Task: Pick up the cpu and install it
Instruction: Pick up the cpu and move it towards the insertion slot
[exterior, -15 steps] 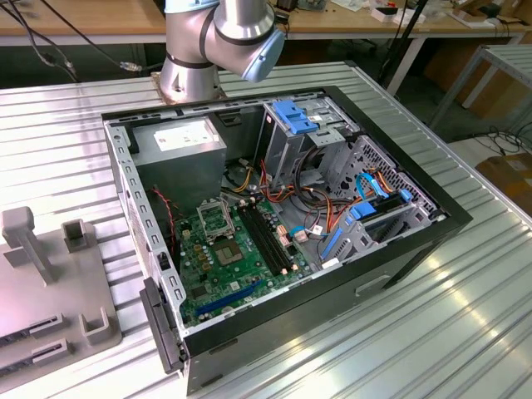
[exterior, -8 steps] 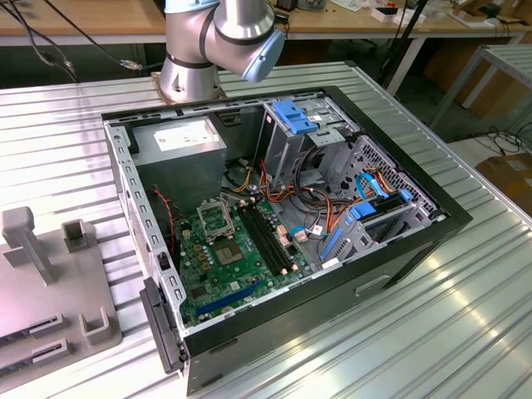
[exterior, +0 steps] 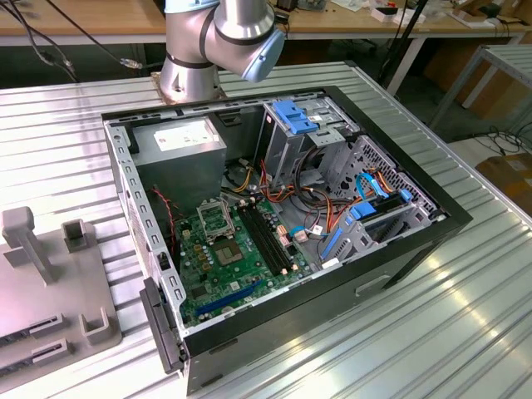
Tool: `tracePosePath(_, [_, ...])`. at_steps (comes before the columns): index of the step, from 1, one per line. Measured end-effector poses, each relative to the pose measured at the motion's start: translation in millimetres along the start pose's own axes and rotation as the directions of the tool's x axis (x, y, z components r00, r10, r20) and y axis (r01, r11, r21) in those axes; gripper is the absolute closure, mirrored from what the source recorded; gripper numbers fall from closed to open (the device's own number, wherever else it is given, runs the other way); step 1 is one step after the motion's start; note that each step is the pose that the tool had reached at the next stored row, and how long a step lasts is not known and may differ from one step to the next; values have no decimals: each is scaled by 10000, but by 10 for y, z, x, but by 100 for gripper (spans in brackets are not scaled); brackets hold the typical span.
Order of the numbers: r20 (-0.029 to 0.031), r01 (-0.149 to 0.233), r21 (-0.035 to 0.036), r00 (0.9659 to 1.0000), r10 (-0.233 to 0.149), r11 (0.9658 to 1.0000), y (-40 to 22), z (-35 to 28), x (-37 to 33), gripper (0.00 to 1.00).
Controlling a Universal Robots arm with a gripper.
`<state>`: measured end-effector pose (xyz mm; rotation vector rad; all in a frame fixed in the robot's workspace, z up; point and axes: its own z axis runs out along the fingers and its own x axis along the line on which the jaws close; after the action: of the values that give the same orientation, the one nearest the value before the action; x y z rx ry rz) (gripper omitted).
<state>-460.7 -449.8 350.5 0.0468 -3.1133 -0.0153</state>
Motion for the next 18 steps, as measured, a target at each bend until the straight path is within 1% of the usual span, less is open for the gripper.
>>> tracePosePath(18, [-15, 0, 0, 10000, 0, 10000, 0, -58, 1, 53])
